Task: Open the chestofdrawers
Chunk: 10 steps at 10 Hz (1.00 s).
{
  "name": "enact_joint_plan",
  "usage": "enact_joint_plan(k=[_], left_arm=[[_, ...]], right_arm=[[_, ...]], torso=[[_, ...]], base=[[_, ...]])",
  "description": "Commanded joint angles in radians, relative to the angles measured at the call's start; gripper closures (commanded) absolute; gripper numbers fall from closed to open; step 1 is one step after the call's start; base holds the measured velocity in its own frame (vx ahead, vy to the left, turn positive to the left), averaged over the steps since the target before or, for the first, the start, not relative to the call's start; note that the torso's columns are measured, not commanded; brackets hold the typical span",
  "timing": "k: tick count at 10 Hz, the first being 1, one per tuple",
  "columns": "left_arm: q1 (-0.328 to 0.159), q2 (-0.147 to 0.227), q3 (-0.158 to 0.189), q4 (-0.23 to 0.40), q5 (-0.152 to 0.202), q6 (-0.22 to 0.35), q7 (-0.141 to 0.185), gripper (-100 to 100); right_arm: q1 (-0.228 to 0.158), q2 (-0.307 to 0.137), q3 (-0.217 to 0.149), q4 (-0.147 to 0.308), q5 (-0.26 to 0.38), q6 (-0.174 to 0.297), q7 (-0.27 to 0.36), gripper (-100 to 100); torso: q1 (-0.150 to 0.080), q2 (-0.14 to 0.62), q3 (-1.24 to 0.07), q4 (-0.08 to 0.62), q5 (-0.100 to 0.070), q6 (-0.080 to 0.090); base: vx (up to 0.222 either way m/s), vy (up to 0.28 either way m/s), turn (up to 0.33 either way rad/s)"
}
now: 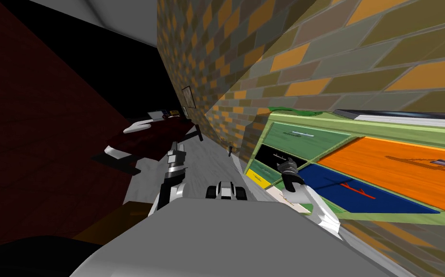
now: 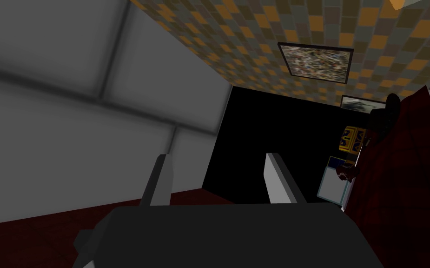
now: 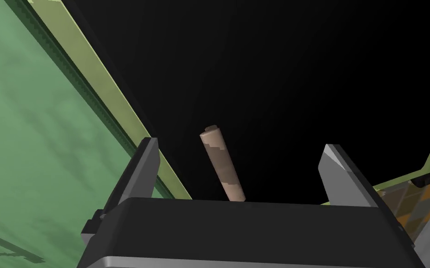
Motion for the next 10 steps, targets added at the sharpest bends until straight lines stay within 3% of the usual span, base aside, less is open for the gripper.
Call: enact_joint_plan(k=[1, 5, 6, 10], left_arm=[[0.000, 0.000, 0.000, 0.000, 0.000, 0.000, 0.000, 0], [0.000, 0.000, 0.000, 0.000, 0.000, 0.000, 0.000, 0], [0.000, 0.000, 0.000, 0.000, 0.000, 0.000, 0.000, 0], [0.000, 0.000, 0.000, 0.000, 0.000, 0.000, 0.000, 0]], right_arm=[[0.010, 0.000, 0.006, -0.020, -0.007, 0.010, 0.008, 100], [0.021, 0.001, 0.011, -0.037, -0.013, 0.016, 0.014, 100], [0.032, -0.016, 0.012, -0.060, -0.034, 0.045, 0.030, -100], [0.050, -0.048, 0.014, -0.099, -0.075, 0.101, 0.057, -100]], torso=[[0.001, -0.001, 0.000, 0.000, 0.000, 0.000], [0.000, -0.001, -0.001, 0.000, 0.000, 0.000], [-0.003, -0.007, -0.004, -0.002, -0.001, 0.000], [0.002, -0.005, -0.003, -0.001, 0.001, 0.000]], base=[[-0.080, 0.099, -0.009], [-0.137, 0.105, -0.013], [0.032, -0.050, 0.070], [0.131, -0.106, 0.056]])
